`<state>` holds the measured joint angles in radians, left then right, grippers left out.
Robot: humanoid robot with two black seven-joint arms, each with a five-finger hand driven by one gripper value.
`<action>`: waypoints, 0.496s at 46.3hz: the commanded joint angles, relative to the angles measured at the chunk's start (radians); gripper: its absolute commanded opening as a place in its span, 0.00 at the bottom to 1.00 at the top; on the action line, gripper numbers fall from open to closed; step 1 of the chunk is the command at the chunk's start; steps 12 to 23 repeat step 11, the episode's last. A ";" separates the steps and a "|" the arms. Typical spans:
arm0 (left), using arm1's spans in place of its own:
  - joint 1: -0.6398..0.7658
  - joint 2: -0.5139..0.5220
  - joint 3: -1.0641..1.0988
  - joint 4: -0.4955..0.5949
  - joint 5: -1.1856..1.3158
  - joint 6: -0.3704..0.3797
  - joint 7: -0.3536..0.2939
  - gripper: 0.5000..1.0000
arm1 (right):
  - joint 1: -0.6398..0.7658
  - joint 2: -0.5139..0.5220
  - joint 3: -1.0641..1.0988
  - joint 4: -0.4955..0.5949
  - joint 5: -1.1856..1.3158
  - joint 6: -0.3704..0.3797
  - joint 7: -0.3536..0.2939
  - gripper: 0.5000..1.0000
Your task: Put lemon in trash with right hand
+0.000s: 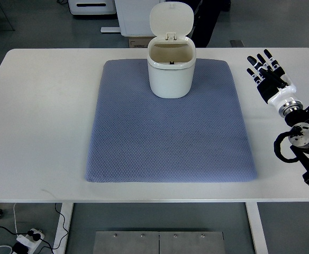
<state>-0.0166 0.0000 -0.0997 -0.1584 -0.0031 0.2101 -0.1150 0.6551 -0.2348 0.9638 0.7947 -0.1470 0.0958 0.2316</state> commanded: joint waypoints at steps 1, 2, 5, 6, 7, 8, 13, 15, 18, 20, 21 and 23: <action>0.000 0.000 0.000 0.000 0.000 0.000 0.000 1.00 | -0.009 -0.001 -0.002 0.000 -0.002 0.007 0.000 1.00; 0.000 0.000 0.000 -0.001 0.000 0.000 0.000 1.00 | -0.012 -0.003 -0.002 0.000 -0.003 0.010 0.000 1.00; 0.000 0.000 0.000 0.000 0.000 0.000 0.000 1.00 | -0.023 -0.004 -0.002 0.000 -0.016 0.018 0.000 1.00; 0.000 0.000 0.000 0.000 0.000 0.000 0.000 1.00 | -0.025 -0.006 -0.002 0.000 -0.026 0.019 0.000 1.00; 0.000 0.000 0.000 0.000 0.000 0.000 0.000 1.00 | -0.026 -0.008 -0.004 0.000 -0.037 0.021 0.000 1.00; 0.000 0.000 0.000 0.000 0.000 0.000 0.000 1.00 | -0.029 -0.008 -0.002 -0.002 -0.049 0.021 0.000 1.00; 0.000 0.000 0.000 -0.001 0.000 0.000 0.000 1.00 | -0.035 -0.009 -0.002 -0.002 -0.072 0.021 0.002 1.00; 0.000 0.000 0.000 -0.001 0.000 0.000 0.000 1.00 | -0.035 -0.009 -0.002 -0.002 -0.072 0.021 0.002 1.00; 0.000 0.000 0.000 -0.001 0.000 0.000 0.000 1.00 | -0.035 -0.009 -0.002 -0.002 -0.072 0.021 0.002 1.00; 0.000 0.000 0.000 -0.001 0.000 0.000 0.000 1.00 | -0.035 -0.009 -0.002 -0.002 -0.072 0.021 0.002 1.00; 0.000 0.000 0.000 -0.001 0.000 0.000 0.000 1.00 | -0.035 -0.009 -0.002 -0.002 -0.072 0.021 0.002 1.00; 0.000 0.000 0.000 -0.001 0.000 0.000 0.000 1.00 | -0.035 -0.009 -0.002 -0.002 -0.072 0.021 0.002 1.00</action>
